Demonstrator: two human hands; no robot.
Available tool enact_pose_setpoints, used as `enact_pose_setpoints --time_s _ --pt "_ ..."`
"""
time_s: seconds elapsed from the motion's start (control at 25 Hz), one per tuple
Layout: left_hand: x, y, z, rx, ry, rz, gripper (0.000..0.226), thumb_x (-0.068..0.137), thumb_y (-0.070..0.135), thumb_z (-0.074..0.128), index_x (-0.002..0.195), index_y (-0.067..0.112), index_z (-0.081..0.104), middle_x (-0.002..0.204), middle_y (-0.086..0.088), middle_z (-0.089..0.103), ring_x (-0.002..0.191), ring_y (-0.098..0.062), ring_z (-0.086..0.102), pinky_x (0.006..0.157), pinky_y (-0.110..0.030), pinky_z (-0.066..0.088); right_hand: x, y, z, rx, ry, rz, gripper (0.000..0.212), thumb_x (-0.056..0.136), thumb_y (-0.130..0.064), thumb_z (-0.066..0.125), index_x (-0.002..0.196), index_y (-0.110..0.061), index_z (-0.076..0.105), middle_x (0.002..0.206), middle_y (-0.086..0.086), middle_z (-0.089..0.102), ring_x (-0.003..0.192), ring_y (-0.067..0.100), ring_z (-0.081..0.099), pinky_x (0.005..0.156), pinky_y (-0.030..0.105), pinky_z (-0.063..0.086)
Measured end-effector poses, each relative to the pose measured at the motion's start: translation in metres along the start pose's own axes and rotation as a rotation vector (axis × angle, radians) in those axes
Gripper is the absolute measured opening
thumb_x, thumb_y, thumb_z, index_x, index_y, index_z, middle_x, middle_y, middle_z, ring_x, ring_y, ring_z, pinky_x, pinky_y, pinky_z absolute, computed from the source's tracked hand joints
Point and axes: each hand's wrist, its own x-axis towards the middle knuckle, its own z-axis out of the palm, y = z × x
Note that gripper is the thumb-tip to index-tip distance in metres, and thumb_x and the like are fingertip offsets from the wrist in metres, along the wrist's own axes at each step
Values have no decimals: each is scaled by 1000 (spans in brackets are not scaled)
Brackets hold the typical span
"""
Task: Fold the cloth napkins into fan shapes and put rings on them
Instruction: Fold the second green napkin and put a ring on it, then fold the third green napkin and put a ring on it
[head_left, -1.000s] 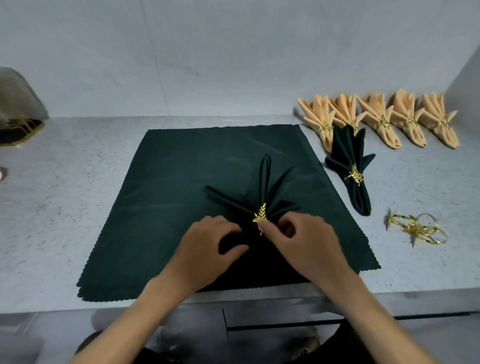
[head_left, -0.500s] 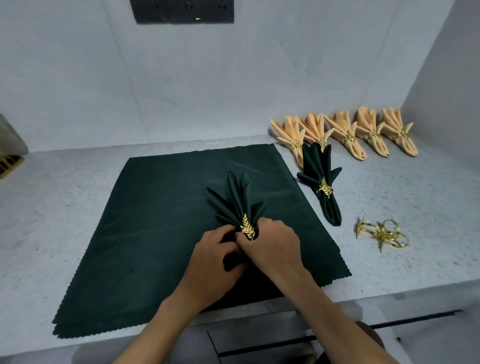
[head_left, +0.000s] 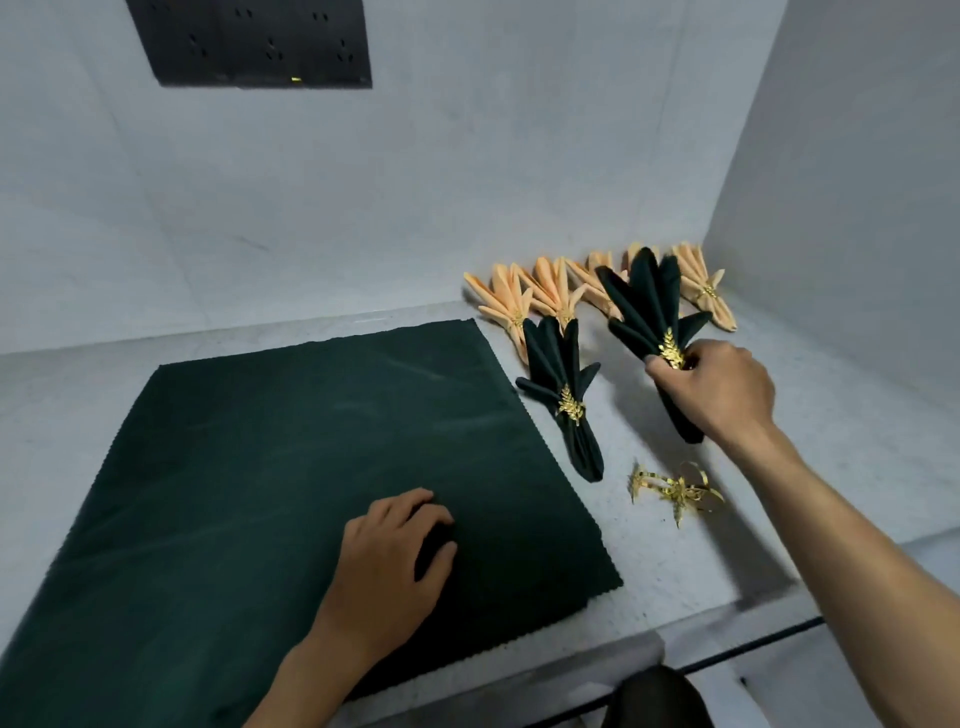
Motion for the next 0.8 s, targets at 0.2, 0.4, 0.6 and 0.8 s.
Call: enact_pose_setpoints --time_s 0.2,0.4,0.6,0.8 --pt "1 5 2 32 -6 -13 31 89 52 35 106 38 56 128 19 50 119 -6 45 91 -29 30 22 37 53 -119 -340 26 44 86 -60 62 74 -18 59 71 3 62 66 20 56 54 29 38" --pt "1 5 3 30 -7 -11 30 90 52 36 106 37 56 128 19 50 119 -7 46 92 -29 30 24 38 67 -122 -377 40 53 86 -69 54 85 -16 60 79 4 62 74 24 57 62 33 45" --pt "0 -2 -27 -173 -277 26 53 76 74 52 120 45 57 145 27 35 137 5 22 111 -25 17 -28 15 36 -44 -9 -180 37 95 -50 52 100 -15 62 93 7 65 82 26 57 63 35 48" --pt "-12 -11 -57 -147 -355 120 32 90 47 64 119 34 67 144 21 46 138 7 29 114 -16 25 -144 -55 38 264 -368 -738 26 90 -50 55 99 -29 69 94 -19 65 87 6 58 74 29 50"
